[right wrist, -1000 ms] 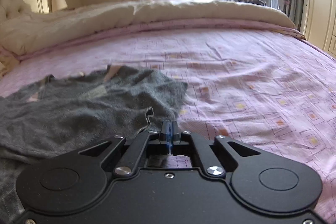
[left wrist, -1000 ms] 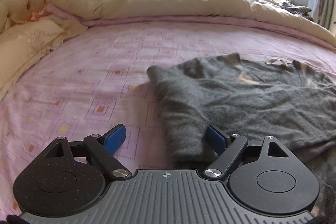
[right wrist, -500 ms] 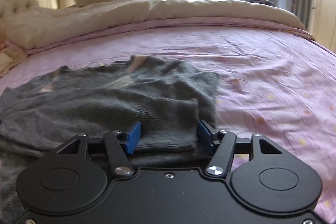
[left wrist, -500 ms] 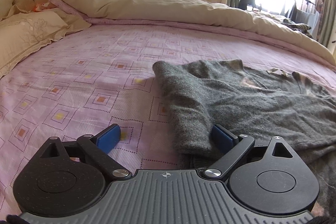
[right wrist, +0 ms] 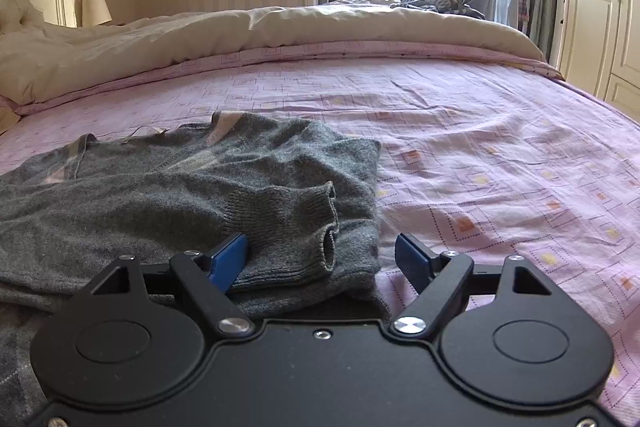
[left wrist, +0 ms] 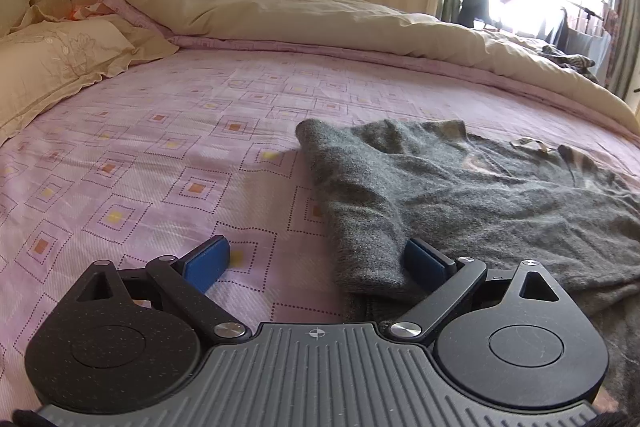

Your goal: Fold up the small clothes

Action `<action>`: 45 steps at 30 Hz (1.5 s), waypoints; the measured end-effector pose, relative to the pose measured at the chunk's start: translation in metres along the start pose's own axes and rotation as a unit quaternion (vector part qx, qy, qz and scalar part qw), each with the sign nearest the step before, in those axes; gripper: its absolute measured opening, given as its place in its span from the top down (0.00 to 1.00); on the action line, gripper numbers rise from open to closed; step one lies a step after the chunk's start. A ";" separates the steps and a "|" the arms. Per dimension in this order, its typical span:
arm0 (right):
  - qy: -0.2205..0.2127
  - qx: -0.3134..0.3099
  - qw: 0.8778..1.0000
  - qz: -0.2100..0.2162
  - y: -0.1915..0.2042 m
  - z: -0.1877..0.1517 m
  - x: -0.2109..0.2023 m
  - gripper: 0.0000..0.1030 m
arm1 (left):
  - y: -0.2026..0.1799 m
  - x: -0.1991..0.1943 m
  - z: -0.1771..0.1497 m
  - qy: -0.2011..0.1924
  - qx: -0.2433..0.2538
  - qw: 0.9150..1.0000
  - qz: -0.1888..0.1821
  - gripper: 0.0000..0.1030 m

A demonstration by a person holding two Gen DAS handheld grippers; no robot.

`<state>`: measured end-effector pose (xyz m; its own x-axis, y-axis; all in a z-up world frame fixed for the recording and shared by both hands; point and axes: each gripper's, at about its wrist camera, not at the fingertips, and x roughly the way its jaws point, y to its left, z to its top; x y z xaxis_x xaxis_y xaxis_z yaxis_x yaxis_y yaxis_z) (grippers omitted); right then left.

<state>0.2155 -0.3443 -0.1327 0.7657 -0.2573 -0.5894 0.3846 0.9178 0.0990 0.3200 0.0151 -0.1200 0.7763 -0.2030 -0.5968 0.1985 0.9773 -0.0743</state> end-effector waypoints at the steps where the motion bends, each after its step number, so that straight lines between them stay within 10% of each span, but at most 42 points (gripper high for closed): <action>1: -0.003 0.003 1.000 -0.001 -0.001 0.000 -0.001 0.21 | 0.000 0.001 0.000 0.000 0.001 1.000 0.000 0.07; 15: -0.011 0.089 0.992 0.090 -0.050 -0.002 -0.061 0.02 | -0.001 -0.061 0.004 0.002 0.015 1.000 -0.001 0.08; 29: 0.032 0.019 0.990 0.137 -0.048 -0.090 -0.180 0.01 | -0.023 -0.185 -0.090 0.012 0.035 0.999 -0.020 0.07; 45: 0.058 0.031 0.983 0.171 -0.040 -0.151 -0.224 0.00 | -0.037 -0.213 -0.154 0.059 -0.010 0.997 -0.044 0.07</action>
<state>-0.0490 -0.2778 -0.1257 0.7930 0.1027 -0.6005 0.1480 0.9237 0.3533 0.0559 0.0318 -0.1132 0.6800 -0.2804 -0.6775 0.2494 0.9574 -0.1459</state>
